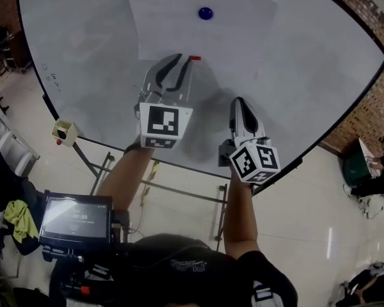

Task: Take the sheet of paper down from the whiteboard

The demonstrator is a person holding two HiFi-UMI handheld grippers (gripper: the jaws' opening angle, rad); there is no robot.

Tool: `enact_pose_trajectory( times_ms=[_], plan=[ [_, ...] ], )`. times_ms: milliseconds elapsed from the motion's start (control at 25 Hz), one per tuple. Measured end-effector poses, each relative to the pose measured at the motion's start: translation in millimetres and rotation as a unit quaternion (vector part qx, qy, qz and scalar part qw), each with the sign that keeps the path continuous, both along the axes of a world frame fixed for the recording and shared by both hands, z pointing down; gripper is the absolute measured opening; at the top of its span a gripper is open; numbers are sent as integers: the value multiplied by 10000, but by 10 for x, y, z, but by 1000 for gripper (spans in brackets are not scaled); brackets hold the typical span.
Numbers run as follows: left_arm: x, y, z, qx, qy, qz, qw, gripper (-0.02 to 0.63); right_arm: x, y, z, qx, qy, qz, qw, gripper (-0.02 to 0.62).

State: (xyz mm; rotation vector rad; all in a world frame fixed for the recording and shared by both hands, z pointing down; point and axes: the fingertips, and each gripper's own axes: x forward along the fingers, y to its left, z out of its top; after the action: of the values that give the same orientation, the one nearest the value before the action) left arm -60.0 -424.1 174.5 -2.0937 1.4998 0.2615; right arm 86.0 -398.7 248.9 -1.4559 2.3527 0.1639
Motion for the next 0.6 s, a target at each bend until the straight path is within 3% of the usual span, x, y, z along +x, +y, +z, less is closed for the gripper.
enact_pose_trajectory(
  times_ms=[160, 360, 600],
  plan=[
    [-86, -84, -245, 221, -217, -263, 9992, 122, -21, -57, -109, 26, -483, -540, 9974, 146],
    [-181, -119, -522, 377, -175, -414, 9983, 147, -115, -118, -297, 9, -709, -978, 9927, 175],
    [99, -221, -787, 467, -248, -286, 9982, 162, -3, -190, -488, -20, -919, -1404, 9858, 183]
  ],
)
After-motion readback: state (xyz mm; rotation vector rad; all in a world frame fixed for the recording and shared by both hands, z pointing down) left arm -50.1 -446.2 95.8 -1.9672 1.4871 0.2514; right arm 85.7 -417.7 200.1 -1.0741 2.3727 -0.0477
